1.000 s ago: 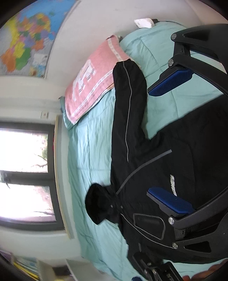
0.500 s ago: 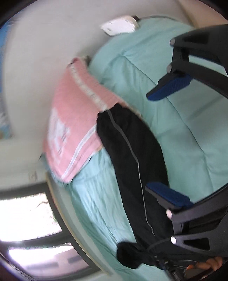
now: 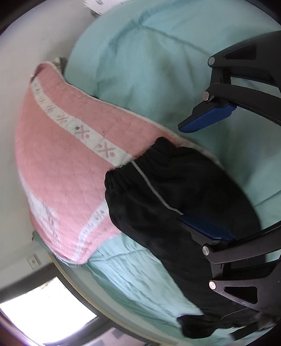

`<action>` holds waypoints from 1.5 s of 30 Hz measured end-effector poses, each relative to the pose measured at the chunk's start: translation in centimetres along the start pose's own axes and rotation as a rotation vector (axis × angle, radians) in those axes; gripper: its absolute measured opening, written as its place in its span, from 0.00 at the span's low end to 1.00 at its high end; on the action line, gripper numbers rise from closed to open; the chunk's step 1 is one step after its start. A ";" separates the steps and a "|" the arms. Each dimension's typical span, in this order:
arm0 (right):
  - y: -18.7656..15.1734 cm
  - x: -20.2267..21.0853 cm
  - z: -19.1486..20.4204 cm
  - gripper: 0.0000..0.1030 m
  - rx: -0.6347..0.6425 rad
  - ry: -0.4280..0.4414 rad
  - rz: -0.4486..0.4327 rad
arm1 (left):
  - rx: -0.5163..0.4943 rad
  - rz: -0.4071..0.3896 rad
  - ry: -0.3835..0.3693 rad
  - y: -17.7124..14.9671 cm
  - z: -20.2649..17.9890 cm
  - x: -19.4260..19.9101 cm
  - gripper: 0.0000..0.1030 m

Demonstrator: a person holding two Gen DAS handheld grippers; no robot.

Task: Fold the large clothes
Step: 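Grasp the black jacket sleeve cuff with the right tool, then fold the held sleeve across the jacket body with the right tool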

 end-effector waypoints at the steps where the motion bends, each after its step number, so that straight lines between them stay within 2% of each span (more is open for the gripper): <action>1: 0.1 -0.6 0.0 0.79 -0.012 0.006 0.020 | -0.002 -0.002 0.002 0.1 -0.1 0.1 0.92; 2: 0.1 -1.5 0.1 0.76 -0.023 0.028 0.048 | -0.007 -0.006 0.008 0.0 -0.3 0.3 0.92; 3: 0.0 -1.7 0.4 0.58 -0.018 0.044 0.058 | -0.009 -0.008 0.010 0.0 -0.3 0.3 0.92; 4: -0.1 -1.5 0.7 0.52 -0.002 0.041 0.054 | -0.009 -0.012 0.010 0.0 -0.4 0.4 0.92; 5: -0.2 -0.7 1.1 0.37 0.026 0.016 0.018 | -0.007 -0.025 0.008 0.0 -0.4 1.0 0.92; 6: -0.2 0.9 1.8 0.28 0.065 0.005 -0.039 | -0.009 -0.037 0.004 0.0 -0.2 1.5 0.89; 8: -0.3 4.1 3.0 0.24 0.118 0.046 -0.139 | -0.023 -0.086 -0.024 0.2 -0.4 3.6 0.86; 10: -0.2 6.5 3.8 0.23 0.150 0.065 -0.217 | -0.050 -0.145 -0.022 0.5 -1.0 5.8 0.86; 12: 0.2 7.0 4.1 0.22 0.160 0.062 -0.236 | -0.063 -0.152 -0.015 0.8 -1.3 6.5 0.86; 15: 0.5 4.6 3.4 0.21 0.133 0.024 -0.187 | -0.016 -0.018 -0.068 0.2 -0.8 2.8 0.86; 17: 0.4 1.4 2.4 0.21 0.103 -0.008 -0.112 | -0.016 0.068 -0.051 -0.8 -0.3 -0.7 0.88; 20: 0.2 -2.2 1.4 0.20 0.096 -0.056 -0.023 | -0.053 0.064 -0.031 -0.3 -0.7 -0.5 0.89; 23: 0.4 -0.4 2.5 0.18 0.130 -0.028 -0.054 | -0.053 0.039 -0.064 0.0 -0.2 1.1 0.86; 25: 0.3 2.3 4.5 0.18 0.177 0.033 -0.095 | -0.037 -0.031 -0.069 0.0 1.1 4.4 0.85; 28: -0.7 6.8 9.3 0.17 0.263 0.130 -0.132 | -0.028 -0.134 -0.045 -0.4 3.1 9.5 0.85; 33: -4.5 11.6 19.2 0.17 0.402 0.256 -0.145 | 0.007 -0.249 0.076 -2.8 9.0 17.9 0.85; 37: -9.8 14.0 27.6 0.17 0.532 0.331 -0.126 | 0.047 -0.260 0.204 -6.1 15.3 23.0 0.85; 41: -16.2 14.7 34.9 0.17 0.632 0.389 -0.089 | 0.097 -0.258 0.269 -9.6 20.8 26.0 0.85; 45: -23.4 14.7 40.7 0.16 0.725 0.439 -0.030 | 0.137 -0.265 0.318 -13.3 24.6 28.3 0.85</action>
Point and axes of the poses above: each gripper's, at about its wrist camera, not at the fingertips, and x roughly against the way its jaws point, z to its left, y to its top, the point moved 4 cm from there along -x, roughly the way its jaws point, and after that the axes turned 8 degrees about -x, right-handed, at the moved point
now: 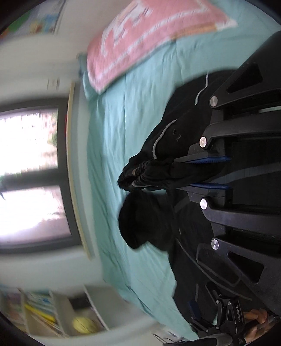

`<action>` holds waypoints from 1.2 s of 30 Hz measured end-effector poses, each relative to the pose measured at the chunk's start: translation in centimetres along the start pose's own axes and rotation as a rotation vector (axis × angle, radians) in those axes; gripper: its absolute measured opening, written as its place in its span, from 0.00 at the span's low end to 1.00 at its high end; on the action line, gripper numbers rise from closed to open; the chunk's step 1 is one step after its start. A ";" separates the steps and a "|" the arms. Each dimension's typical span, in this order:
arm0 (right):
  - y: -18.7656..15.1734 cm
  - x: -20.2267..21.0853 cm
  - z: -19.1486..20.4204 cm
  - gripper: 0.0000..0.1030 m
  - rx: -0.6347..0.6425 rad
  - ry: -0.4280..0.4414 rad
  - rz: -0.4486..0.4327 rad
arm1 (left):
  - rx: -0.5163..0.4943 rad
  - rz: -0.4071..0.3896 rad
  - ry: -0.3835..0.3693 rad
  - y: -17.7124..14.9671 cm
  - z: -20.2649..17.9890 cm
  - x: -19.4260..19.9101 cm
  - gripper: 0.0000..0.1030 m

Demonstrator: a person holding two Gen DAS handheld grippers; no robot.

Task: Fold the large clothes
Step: 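Fold the held sleeve across the jacket body with the right tool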

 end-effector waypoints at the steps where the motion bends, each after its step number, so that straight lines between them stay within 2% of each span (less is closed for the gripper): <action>1: -0.5 -0.8 1.8 0.16 0.018 0.015 0.013 | 0.014 -0.001 0.009 -0.8 1.5 0.4 0.85; 4: -2.6 -3.6 7.6 0.16 0.071 0.063 0.071 | 0.042 0.002 0.030 -2.5 4.0 0.6 0.85; 7: -5.9 -6.7 13.0 0.16 0.119 0.114 0.145 | 0.086 0.012 0.078 -4.6 7.0 0.6 0.85; 9: -8.6 -9.3 16.5 0.16 0.152 0.147 0.209 | 0.113 0.024 0.086 -5.6 8.2 0.1 0.85; 13: -13.7 -14.6 20.8 0.16 0.210 0.132 0.318 | 0.162 0.066 0.060 -8.0 11.0 -1.0 0.85; 16: -16.5 -17.9 21.1 0.17 0.193 0.120 0.401 | 0.186 0.105 0.037 -9.4 12.3 -2.1 0.85; 19: -17.2 -18.1 20.9 0.20 0.186 0.126 0.411 | 0.199 0.121 -0.002 -10.1 12.7 -2.9 0.85; 20: -17.1 -17.6 21.0 0.31 0.195 0.142 0.416 | 0.210 0.128 -0.040 -10.1 12.7 -3.2 0.85; 21: -17.0 -17.3 21.1 0.49 0.195 0.159 0.425 | 0.222 0.130 -0.074 -10.0 12.7 -3.5 0.85; 22: -16.7 -16.4 21.0 0.54 0.187 0.182 0.422 | 0.235 0.134 -0.112 -10.0 12.6 -3.7 0.85; 25: -15.3 -13.0 20.2 0.56 0.193 0.215 0.360 | 0.274 0.149 -0.284 -8.8 11.7 -4.5 0.85; 26: -14.6 -11.5 19.4 0.56 0.195 0.200 0.326 | 0.274 0.159 -0.313 -8.4 11.2 -4.9 0.85; 30: -12.5 -7.9 15.9 0.57 0.193 0.128 0.243 | 0.274 0.216 -0.332 -6.9 9.2 -7.7 0.85; 34: -11.1 -5.8 10.8 0.57 0.137 0.044 0.212 | 0.264 0.302 -0.322 -6.2 6.3 -11.8 0.85; 35: -10.9 -5.5 9.4 0.57 0.118 0.019 0.213 | 0.264 0.313 -0.309 -6.1 6.0 -12.4 0.78; 36: -10.6 -5.6 7.9 0.57 0.100 -0.005 0.210 | 0.254 0.326 -0.297 -6.0 5.3 -13.5 0.55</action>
Point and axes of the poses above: each gripper's, at about its wrist camera, not at the fingertips, and x roughly against the way its jaws point, z to its left, y to its top, the point moved 4 cm from there along -x, roughly the way its jaws point, and after that the axes turned 8 degrees about -x, right-handed, at the moved point
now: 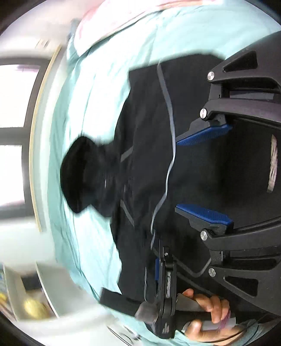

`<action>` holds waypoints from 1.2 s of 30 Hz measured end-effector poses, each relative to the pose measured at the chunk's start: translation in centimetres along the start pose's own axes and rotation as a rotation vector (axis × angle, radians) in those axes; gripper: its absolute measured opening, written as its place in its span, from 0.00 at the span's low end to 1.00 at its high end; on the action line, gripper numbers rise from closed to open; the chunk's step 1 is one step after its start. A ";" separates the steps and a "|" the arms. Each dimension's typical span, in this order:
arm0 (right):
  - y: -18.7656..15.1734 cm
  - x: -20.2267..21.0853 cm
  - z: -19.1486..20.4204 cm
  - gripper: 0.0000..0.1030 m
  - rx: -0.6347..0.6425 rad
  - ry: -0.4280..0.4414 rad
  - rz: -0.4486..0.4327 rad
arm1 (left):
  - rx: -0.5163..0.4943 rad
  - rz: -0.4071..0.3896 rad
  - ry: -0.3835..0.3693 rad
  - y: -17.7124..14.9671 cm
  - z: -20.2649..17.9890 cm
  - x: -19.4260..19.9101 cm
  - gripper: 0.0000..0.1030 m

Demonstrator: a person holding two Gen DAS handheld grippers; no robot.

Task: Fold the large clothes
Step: 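Fold the held sleeve across the jacket body with the right tool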

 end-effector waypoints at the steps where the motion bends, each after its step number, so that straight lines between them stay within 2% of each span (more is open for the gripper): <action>1: 0.0 0.4 -1.5 0.57 -0.016 -0.020 -0.005 | -0.005 0.015 0.025 0.2 -0.1 -1.0 0.48; 2: -0.1 0.6 -2.6 0.57 -0.027 -0.042 -0.008 | -0.024 0.012 0.094 0.7 -0.2 -1.5 0.38; 3: -0.1 0.8 -3.5 0.57 -0.038 -0.061 -0.012 | -0.038 -0.007 0.102 1.0 -0.4 -1.3 0.22; 6: 0.5 1.6 -6.4 0.57 -0.086 -0.095 -0.037 | -0.009 -0.115 0.015 2.0 -0.1 2.0 0.19; 10: 1.8 0.7 -8.9 0.57 -0.141 -0.116 -0.044 | 0.008 -0.261 0.033 2.2 2.7 8.2 0.19; 13: 2.4 -1.4 -9.1 0.57 -0.157 -0.113 -0.016 | 0.059 -0.278 0.031 0.5 6.5 10.8 0.19; 16: 2.5 -4.8 -8.4 0.61 -0.160 -0.082 0.035 | 0.080 -0.218 0.037 -1.6 9.3 10.0 0.19; 17: 2.2 -6.6 -8.0 0.63 -0.156 -0.087 0.064 | 0.083 -0.182 0.050 -2.4 10.0 9.1 0.19; 19: 1.4 -9.7 -7.6 0.67 -0.140 -0.118 0.122 | 0.096 -0.060 0.082 -4.2 11.3 5.9 0.21; 21: -0.1 -12.8 -7.6 0.69 -0.129 -0.151 0.205 | 0.097 -0.032 0.069 -4.8 11.7 4.4 0.23; 23: -0.4 -13.5 -7.7 0.69 -0.134 -0.154 0.229 | 0.075 -0.056 0.060 -5.0 11.3 5.2 0.25; 25: 0.6 -12.7 -7.4 0.69 -0.123 -0.162 0.249 | 0.036 -0.089 0.084 -5.0 10.9 7.0 0.32; 28: 3.6 -10.0 -5.8 0.70 -0.086 -0.110 0.147 | -0.043 -0.207 0.208 -4.4 9.7 11.8 0.50; 29: 4.9 -9.3 -5.0 0.70 -0.068 -0.106 0.108 | -0.066 -0.247 0.232 -3.9 9.0 13.1 0.56; 30: 6.2 -9.0 -4.1 0.70 -0.052 -0.111 0.081 | -0.091 -0.264 0.218 -3.0 7.8 13.9 0.57; 32: 7.8 -9.9 -2.5 0.70 -0.035 -0.095 0.081 | -0.116 -0.230 0.172 -1.2 5.9 13.1 0.57; 34: 8.6 -12.1 -1.3 0.70 -0.051 -0.071 0.119 | -0.124 -0.207 0.137 -0.1 4.8 11.3 0.57; 36: 8.3 -15.3 -1.2 0.70 -0.088 -0.064 0.192 | -0.111 -0.144 0.131 1.0 4.5 7.2 0.57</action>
Point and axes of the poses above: each gripper's, at about its wrist camera, not at the fingertips, and x roughly against the way its jaws point, z to its left, y to its top, the point moved 4 cm from there along -x, roughly the way its jaws point, and after that the axes turned 8 degrees about -x, right-handed, at the moved point
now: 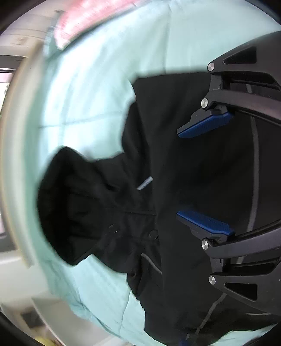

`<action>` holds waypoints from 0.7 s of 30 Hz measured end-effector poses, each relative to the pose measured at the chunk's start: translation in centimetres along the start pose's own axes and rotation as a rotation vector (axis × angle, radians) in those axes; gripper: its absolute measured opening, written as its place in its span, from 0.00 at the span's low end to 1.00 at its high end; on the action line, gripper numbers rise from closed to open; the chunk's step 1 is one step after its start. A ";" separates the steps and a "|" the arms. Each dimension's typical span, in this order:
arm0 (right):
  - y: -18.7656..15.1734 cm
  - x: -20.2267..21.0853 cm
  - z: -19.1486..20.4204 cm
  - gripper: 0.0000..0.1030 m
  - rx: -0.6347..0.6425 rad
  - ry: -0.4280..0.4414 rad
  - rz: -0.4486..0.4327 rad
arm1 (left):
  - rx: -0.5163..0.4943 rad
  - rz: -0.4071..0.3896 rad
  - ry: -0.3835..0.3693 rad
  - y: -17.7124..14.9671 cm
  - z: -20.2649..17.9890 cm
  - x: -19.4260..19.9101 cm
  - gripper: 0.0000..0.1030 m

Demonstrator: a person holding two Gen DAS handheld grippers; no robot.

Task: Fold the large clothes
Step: 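Fold the held sleeve across the jacket body with the right tool, then grasp the other sleeve cuff with the left tool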

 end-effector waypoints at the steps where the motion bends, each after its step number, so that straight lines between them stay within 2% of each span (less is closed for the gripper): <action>1: -0.3 -2.1 -0.2 0.70 -0.014 -0.031 0.055 | 0.010 0.045 0.016 -0.1 -0.1 -2.0 0.57; 3: -1.0 -4.3 -0.8 0.70 -0.028 -0.041 0.098 | 0.043 0.168 0.070 -1.6 0.9 -7.0 0.57; 5: -1.0 -4.2 -0.8 0.71 -0.033 -0.032 0.089 | 0.042 0.156 0.069 -1.8 0.9 -7.9 0.57; 9: -1.4 -1.5 -0.9 0.71 -0.011 -0.023 0.057 | 0.027 0.115 0.067 -1.2 0.3 -5.7 0.57; 12: -3.6 3.6 -1.3 0.71 -0.016 0.099 0.010 | 0.023 0.042 0.022 -1.6 0.2 -1.1 0.57; 15: -7.4 7.5 -2.3 0.71 0.036 0.043 -0.008 | 0.037 -0.010 -0.011 -3.1 -0.4 2.3 0.57; 17: -10.4 8.2 -3.0 0.71 0.055 0.035 0.013 | 0.069 0.014 -0.049 -4.6 0.1 2.6 0.57; 19: -13.0 6.8 -4.0 0.71 0.048 -0.011 0.078 | 0.091 0.086 -0.031 -6.0 0.5 0.5 0.57; 20: -14.0 6.0 -4.4 0.71 0.040 -0.013 0.091 | 0.118 0.138 -0.034 -6.8 0.9 -1.7 0.55; 21: -14.3 5.5 -4.5 0.71 0.041 -0.014 0.082 | 0.125 0.149 -0.035 -7.1 1.0 -2.6 0.55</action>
Point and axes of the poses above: each gripper's, at about its wrist camera, not at the fingertips, and x roughly against the way its jaws point, z to its left, y to its top, the point moved 4 cm from there along -x, roughly the way its jaws point, and after that the axes turned 8 degrees about -x, right-handed, at the moved point
